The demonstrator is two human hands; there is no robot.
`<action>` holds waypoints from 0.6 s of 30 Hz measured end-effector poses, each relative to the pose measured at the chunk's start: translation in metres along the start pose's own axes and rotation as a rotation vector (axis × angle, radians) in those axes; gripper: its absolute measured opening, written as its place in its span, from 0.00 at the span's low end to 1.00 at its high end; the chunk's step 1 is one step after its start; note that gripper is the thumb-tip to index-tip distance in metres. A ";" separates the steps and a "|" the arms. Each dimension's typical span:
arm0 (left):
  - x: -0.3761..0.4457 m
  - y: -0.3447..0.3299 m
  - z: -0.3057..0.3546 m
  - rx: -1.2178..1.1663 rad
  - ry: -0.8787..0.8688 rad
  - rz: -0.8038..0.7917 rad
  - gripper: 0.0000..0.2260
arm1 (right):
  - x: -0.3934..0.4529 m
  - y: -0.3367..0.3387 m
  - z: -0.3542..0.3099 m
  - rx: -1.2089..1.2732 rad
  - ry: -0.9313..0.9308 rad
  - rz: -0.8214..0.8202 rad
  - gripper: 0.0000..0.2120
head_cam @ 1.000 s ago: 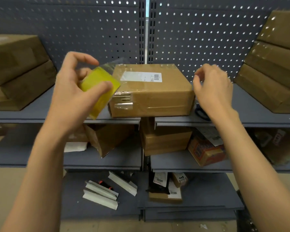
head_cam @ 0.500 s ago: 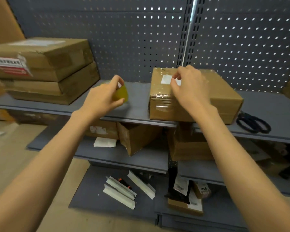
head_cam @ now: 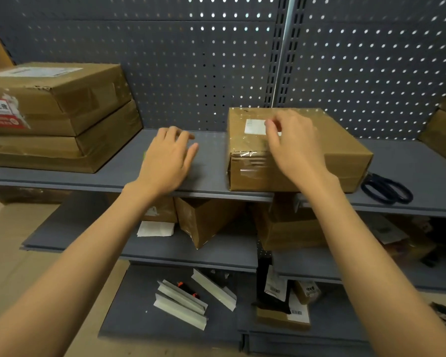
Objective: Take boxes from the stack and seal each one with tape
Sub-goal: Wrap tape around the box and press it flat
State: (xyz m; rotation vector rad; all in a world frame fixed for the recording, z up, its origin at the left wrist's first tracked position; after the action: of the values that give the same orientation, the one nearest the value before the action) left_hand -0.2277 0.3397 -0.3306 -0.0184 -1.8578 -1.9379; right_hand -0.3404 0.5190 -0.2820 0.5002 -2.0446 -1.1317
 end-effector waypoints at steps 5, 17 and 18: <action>0.019 0.012 0.085 -0.286 -0.268 -0.085 0.26 | -0.018 -0.008 -0.017 0.224 0.134 -0.097 0.16; 0.022 -0.023 0.078 -0.390 -0.233 -0.284 0.20 | -0.032 -0.039 0.004 -0.151 0.136 -0.246 0.22; 0.021 -0.021 0.074 -0.390 -0.224 -0.282 0.20 | -0.031 -0.036 0.007 -0.123 0.128 -0.237 0.22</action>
State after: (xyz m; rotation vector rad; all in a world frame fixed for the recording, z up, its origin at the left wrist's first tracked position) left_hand -0.2757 0.4037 -0.3371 -0.1042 -1.6527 -2.5635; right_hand -0.3252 0.5233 -0.3275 0.7486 -1.8280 -1.3194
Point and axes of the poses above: each hand's wrist, its own x-axis towards the middle knuckle, its own y-axis out of the back of the hand, z = x × y, the point moved 8 cm from there along x, towards the middle knuckle, and after that the axes turned 13 degrees about -z, right-handed, at the moved point
